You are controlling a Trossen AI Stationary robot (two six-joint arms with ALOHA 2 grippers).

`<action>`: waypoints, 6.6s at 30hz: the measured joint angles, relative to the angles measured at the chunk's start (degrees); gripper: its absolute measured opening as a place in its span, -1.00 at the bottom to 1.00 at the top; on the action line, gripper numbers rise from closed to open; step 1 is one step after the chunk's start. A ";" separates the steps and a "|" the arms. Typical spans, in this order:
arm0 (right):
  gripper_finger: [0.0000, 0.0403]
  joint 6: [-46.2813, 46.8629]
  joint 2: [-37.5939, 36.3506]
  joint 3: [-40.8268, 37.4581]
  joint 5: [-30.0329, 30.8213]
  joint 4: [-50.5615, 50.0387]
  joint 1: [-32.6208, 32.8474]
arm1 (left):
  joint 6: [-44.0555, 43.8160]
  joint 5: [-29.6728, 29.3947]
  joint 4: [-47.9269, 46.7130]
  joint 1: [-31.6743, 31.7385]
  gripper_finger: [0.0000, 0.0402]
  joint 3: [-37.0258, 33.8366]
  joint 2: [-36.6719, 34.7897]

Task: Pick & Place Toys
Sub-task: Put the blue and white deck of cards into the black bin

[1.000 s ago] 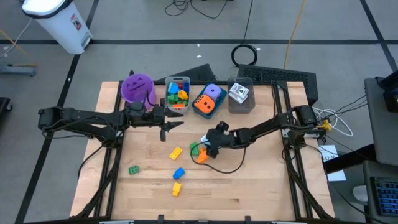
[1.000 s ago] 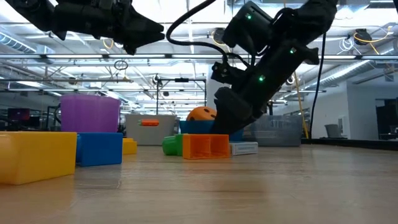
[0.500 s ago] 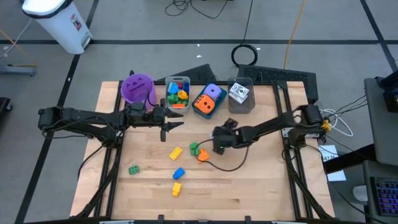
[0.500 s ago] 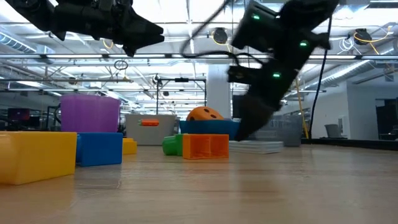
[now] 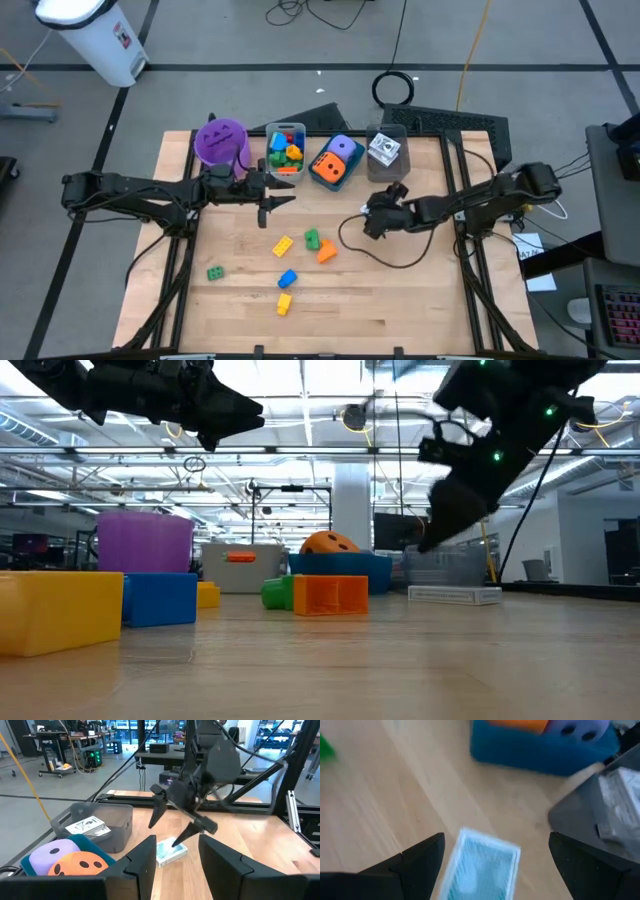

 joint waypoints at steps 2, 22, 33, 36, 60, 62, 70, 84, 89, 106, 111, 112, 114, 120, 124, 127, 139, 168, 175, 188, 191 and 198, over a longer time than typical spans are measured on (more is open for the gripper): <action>0.73 1.43 -1.70 -1.35 0.13 2.83 -0.31 | 0.02 0.00 0.14 0.00 -0.24 0.00 0.00; 0.73 3.19 -9.64 -7.50 -0.11 7.66 -1.61 | 0.17 -0.57 0.17 0.02 -0.24 0.00 0.00; 0.86 2.06 -9.59 -7.50 -4.64 6.54 -1.64 | 0.15 -1.70 -0.17 0.04 -0.24 0.00 0.00; 0.96 2.07 -9.59 -7.50 -4.64 6.51 -1.64 | 0.13 -1.70 -0.52 0.04 -0.24 0.00 0.01; 0.93 13.88 -4.97 -7.46 -13.49 6.85 -2.24 | 0.04 -1.95 -0.88 0.04 -0.24 0.00 0.02; 0.93 13.88 -3.99 -7.46 -13.48 6.89 -2.28 | 0.04 -1.95 -0.90 0.04 -0.24 0.00 0.02; 0.93 13.90 -0.53 -7.44 -13.34 7.20 -2.60 | 0.04 -1.97 -0.91 0.03 -0.24 0.00 0.02; 0.93 13.78 2.87 -7.33 -10.85 7.45 -4.76 | 0.11 -1.97 -0.97 0.04 -0.24 0.00 0.02; 0.93 13.64 2.93 -7.44 -7.64 5.10 -4.80 | 0.11 -1.97 -0.99 0.04 -0.24 0.00 0.02; 0.93 14.99 2.76 -9.64 -6.48 4.90 -7.53 | 0.09 -1.97 -0.99 0.04 -0.24 0.00 0.02; 0.92 17.88 2.73 -11.78 -6.42 5.00 -8.62 | 0.11 -1.97 -0.96 0.04 -0.24 0.00 0.02; 0.91 17.81 2.73 -11.77 -6.79 4.97 -8.74 | 0.14 -1.97 -0.96 0.04 -0.24 0.00 0.02; 0.86 17.66 2.76 -11.83 -6.80 5.08 -8.74 | 0.20 -1.97 -0.97 0.04 -0.24 0.00 0.04; 0.65 17.20 2.80 -11.87 -7.21 5.87 -8.73 | 0.19 -2.59 -0.94 0.04 -0.24 0.00 0.04; 0.51 16.75 2.84 -11.91 -7.49 6.74 -8.70 | 0.17 -2.97 -1.09 0.04 -0.24 0.00 0.04; 0.42 14.54 2.87 -11.94 -7.58 7.58 -8.70 | 0.15 -2.97 -1.27 0.04 -0.24 0.00 0.04; 0.36 -0.99 2.89 -11.98 -6.32 10.68 -8.67 | 0.24 -2.97 -1.54 0.04 -0.24 0.00 0.70; 0.33 -28.23 -6.97 -11.98 0.72 8.90 -8.50 | 0.15 -3.02 4.19 0.04 -0.24 0.04 7.43; 0.33 -39.78 -6.99 -11.98 0.11 13.65 -8.61 | 0.15 -3.02 4.28 0.04 -0.24 0.04 7.43; 0.33 -47.16 -7.01 -11.90 -16.29 16.37 -18.55 | 0.17 -3.02 4.30 0.04 -0.24 0.04 7.41; 0.33 -48.81 -7.01 -11.90 -18.13 16.18 -21.28 | 0.32 -3.02 4.30 0.04 -0.24 0.04 7.41; 0.30 -49.19 -6.99 -11.90 -22.68 16.36 -25.85 | 0.57 -3.02 4.30 0.04 -0.24 0.04 7.41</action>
